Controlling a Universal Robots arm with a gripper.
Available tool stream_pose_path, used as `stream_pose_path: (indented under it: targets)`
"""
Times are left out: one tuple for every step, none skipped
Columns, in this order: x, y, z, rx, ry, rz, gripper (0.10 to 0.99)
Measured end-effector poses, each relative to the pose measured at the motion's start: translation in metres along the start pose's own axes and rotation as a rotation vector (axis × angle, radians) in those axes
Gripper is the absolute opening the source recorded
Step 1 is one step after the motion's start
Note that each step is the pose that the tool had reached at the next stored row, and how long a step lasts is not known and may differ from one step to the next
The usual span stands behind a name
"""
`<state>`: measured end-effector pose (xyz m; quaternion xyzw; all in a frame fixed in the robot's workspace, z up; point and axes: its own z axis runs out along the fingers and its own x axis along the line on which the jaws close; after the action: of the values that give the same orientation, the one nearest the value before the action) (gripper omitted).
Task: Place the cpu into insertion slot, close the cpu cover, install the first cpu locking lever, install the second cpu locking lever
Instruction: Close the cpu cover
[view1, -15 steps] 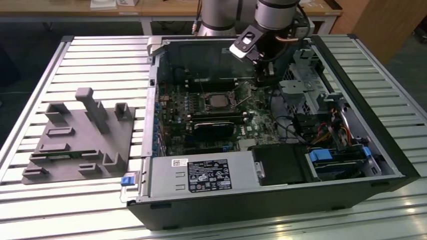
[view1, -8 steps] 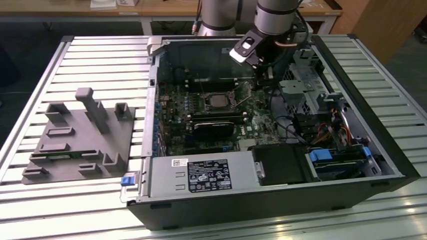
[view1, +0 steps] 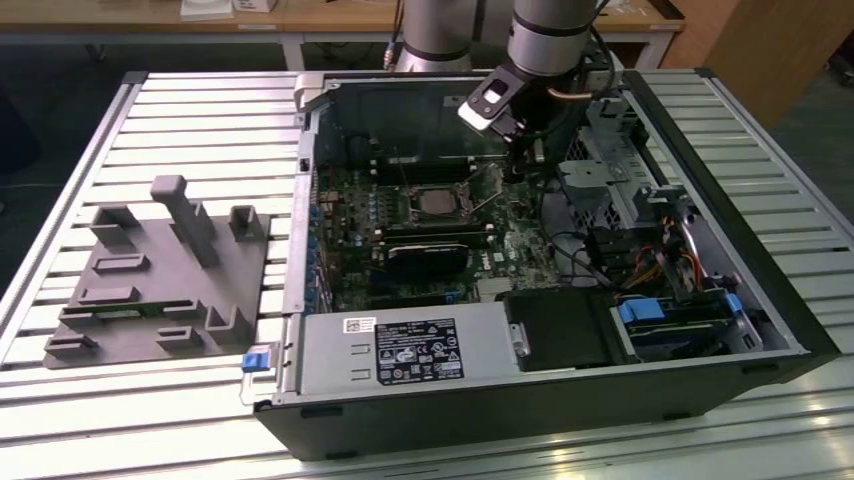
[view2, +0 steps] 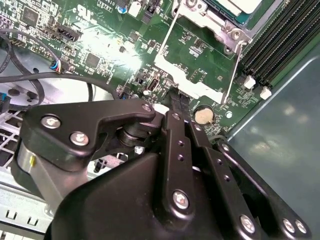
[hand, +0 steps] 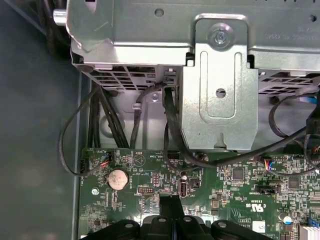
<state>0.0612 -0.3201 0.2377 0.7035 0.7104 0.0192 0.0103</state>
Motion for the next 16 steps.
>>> stream_pose_path:
  targets:
    - [0.0000, -0.0001, 0.0000, 0.000, 0.0001, 0.000, 0.106]
    - [0.0001, -0.0007, 0.0000, 0.000, 0.0000, 0.000, 0.106]
    - [0.0001, -0.0016, 0.0000, 0.000, 0.0001, 0.000, 0.106]
    - [0.0001, -0.0026, -0.0001, 0.000, 0.0001, 0.000, 0.106]
    - [0.0001, -0.0039, -0.0001, 0.000, 0.0001, 0.000, 0.106]
    - [0.0001, -0.0052, -0.0002, 0.000, 0.0001, 0.000, 0.106]
    - [0.0001, -0.0067, -0.0002, 0.000, 0.0001, 0.000, 0.106]
    - [0.0001, -0.0084, -0.0003, 0.000, 0.0001, 0.000, 0.106]
    - [0.0001, -0.0101, -0.0004, 0.000, 0.0001, 0.000, 0.106]
    - [0.0002, -0.0120, -0.0004, 0.000, 0.0002, 0.000, 0.106]
    - [0.0002, -0.0147, -0.0005, 0.000, 0.0002, 0.000, 0.106]
    - [0.0002, -0.0178, -0.0007, 0.000, 0.0002, 0.000, 0.106]
    - [0.0002, -0.0211, -0.0008, 0.000, 0.0001, 0.000, 0.106]
    - [0.0003, -0.0244, -0.0010, 0.000, 0.0002, 0.000, 0.106]
    - [0.0003, -0.0275, -0.0011, 0.000, 0.0000, 0.000, 0.106]
    - [0.0003, -0.0305, -0.0013, 0.000, 0.0000, 0.000, 0.106]
